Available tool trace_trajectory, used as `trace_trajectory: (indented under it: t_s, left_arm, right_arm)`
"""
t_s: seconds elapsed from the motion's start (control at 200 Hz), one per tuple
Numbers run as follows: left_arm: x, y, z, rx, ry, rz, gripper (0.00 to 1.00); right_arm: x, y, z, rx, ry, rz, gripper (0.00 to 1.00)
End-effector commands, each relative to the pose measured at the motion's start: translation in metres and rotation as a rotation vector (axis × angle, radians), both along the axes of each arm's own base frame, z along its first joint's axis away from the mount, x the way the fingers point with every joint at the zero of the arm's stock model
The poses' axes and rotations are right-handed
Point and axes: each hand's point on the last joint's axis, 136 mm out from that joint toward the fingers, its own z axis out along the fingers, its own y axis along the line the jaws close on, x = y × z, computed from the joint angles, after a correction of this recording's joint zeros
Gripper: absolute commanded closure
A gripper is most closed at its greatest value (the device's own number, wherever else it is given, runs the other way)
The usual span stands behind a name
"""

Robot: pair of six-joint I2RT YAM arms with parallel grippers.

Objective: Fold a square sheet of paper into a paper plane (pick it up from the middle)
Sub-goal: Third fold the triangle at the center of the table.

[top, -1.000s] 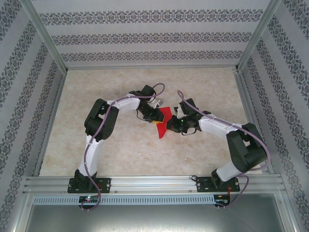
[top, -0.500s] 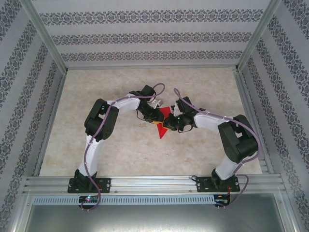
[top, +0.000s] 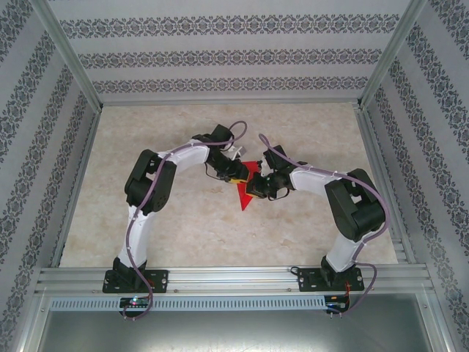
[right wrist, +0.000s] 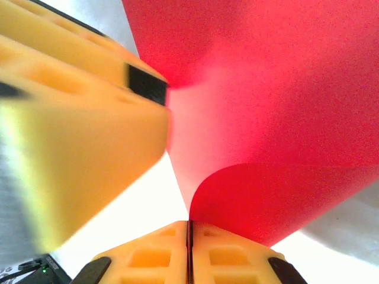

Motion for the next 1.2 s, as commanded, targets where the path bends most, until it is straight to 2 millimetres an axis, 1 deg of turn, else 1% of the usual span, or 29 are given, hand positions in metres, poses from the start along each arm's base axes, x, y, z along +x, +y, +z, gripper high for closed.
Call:
trace_trajectory:
  t_s: [0.0, 0.055, 0.225, 0.305, 0.485, 0.774, 0.844, 1.019, 1.194]
  left_arm:
    - [0.016, 0.01, 0.023, -0.01, -0.048, 0.026, 0.68]
    - [0.02, 0.013, 0.017, -0.003, -0.039, 0.032, 0.68]
    - [0.02, 0.015, -0.005, 0.032, 0.0, 0.026, 0.73]
    - [0.02, 0.017, -0.01, 0.048, 0.0, 0.024, 0.75]
    - [0.018, 0.021, -0.02, 0.082, 0.008, 0.017, 0.75]
    - [0.015, 0.022, -0.026, 0.086, 0.022, 0.014, 0.75]
    - [0.014, 0.022, -0.028, 0.087, 0.028, 0.013, 0.75]
    - [0.014, 0.022, -0.026, 0.084, 0.024, 0.012, 0.75]
    - [0.014, 0.021, -0.025, 0.077, 0.023, 0.012, 0.75]
  right_arm:
    - [0.001, 0.003, -0.001, -0.022, -0.009, 0.021, 0.91]
    - [0.001, 0.005, -0.002, -0.021, -0.01, 0.025, 0.91]
    - [0.002, 0.011, 0.001, -0.015, -0.012, 0.037, 0.91]
    - [0.002, 0.012, 0.002, -0.019, -0.014, 0.042, 0.91]
    - [0.005, 0.014, 0.0, -0.041, -0.012, 0.048, 0.9]
    - [0.01, 0.018, -0.004, -0.058, -0.014, 0.042, 0.9]
    - [0.01, 0.018, -0.008, -0.064, -0.008, 0.041, 0.9]
    - [0.01, 0.016, -0.014, -0.086, 0.001, 0.034, 0.89]
    - [0.012, 0.018, -0.015, -0.08, 0.0, 0.036, 0.89]
